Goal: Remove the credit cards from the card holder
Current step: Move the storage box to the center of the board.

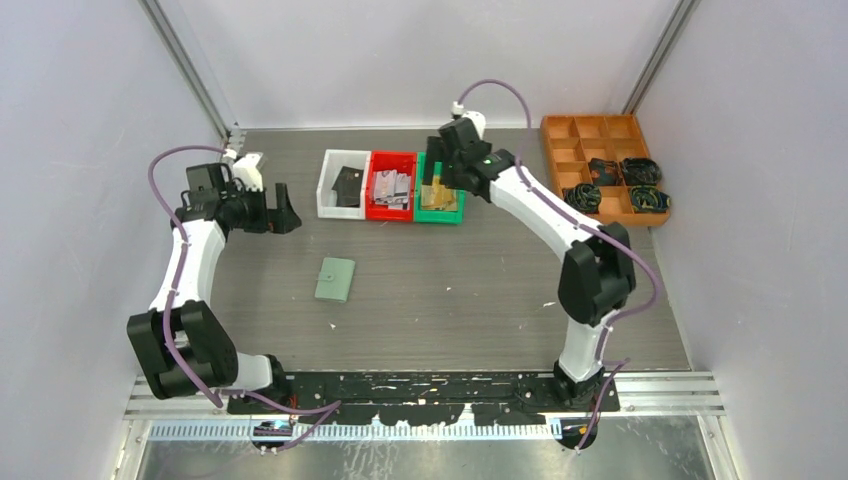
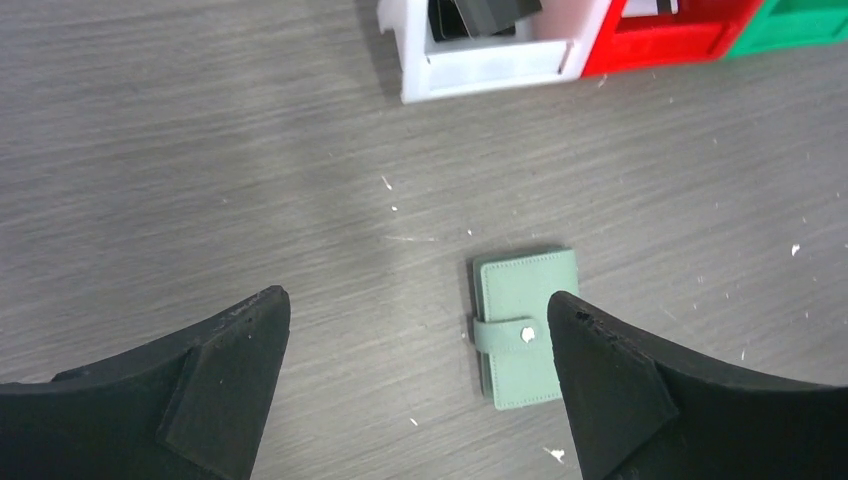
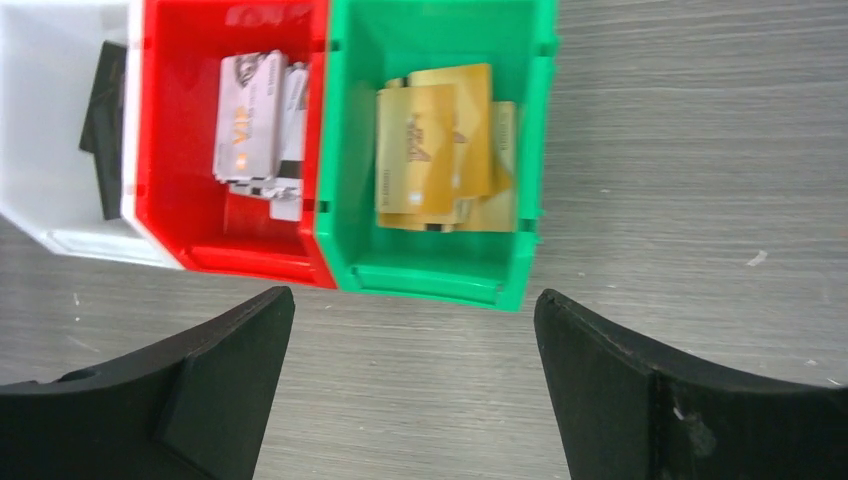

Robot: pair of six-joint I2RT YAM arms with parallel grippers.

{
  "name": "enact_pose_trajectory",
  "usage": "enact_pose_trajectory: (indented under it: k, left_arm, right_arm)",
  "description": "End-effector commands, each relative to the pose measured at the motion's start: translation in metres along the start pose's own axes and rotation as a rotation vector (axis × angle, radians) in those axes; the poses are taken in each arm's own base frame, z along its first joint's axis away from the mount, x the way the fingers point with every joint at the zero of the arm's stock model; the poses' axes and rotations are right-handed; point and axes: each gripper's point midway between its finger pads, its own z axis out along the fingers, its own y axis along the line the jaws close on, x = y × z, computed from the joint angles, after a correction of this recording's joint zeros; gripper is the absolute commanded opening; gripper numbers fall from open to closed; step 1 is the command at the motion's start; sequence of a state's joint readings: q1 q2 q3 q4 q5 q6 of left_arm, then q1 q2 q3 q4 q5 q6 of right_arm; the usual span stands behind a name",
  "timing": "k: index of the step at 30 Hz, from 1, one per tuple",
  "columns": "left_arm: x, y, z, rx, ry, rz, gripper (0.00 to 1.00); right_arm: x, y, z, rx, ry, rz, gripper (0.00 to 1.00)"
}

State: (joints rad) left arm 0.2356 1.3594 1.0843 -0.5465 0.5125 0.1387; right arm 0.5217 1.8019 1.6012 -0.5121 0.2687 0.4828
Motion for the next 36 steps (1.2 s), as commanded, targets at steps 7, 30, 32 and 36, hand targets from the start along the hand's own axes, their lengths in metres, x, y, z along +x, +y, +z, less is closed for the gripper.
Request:
enact_pose_trajectory:
  k: [7, 30, 32, 36]
  left_arm:
    - [0.017, -0.016, -0.006, 0.095, 0.077, 0.054, 1.0]
    - [0.037, -0.026, -0.017, 0.126, 0.12, 0.09, 1.0]
    - [0.037, -0.027, -0.018, 0.129, 0.121, 0.091, 1.0]
    - [0.038, -0.033, -0.02, 0.158, 0.128, 0.1, 1.0]
  right_arm:
    - [0.01, 0.059, 0.039, -0.037, 0.04, -0.124, 0.88]
    - [0.04, 0.064, 0.104, 0.056, 0.047, -0.078, 0.3]
    - [0.04, 0.055, 0.098, 0.083, 0.031, -0.068, 0.25]
    - [0.039, 0.037, 0.083, 0.128, -0.012, -0.059, 0.21]
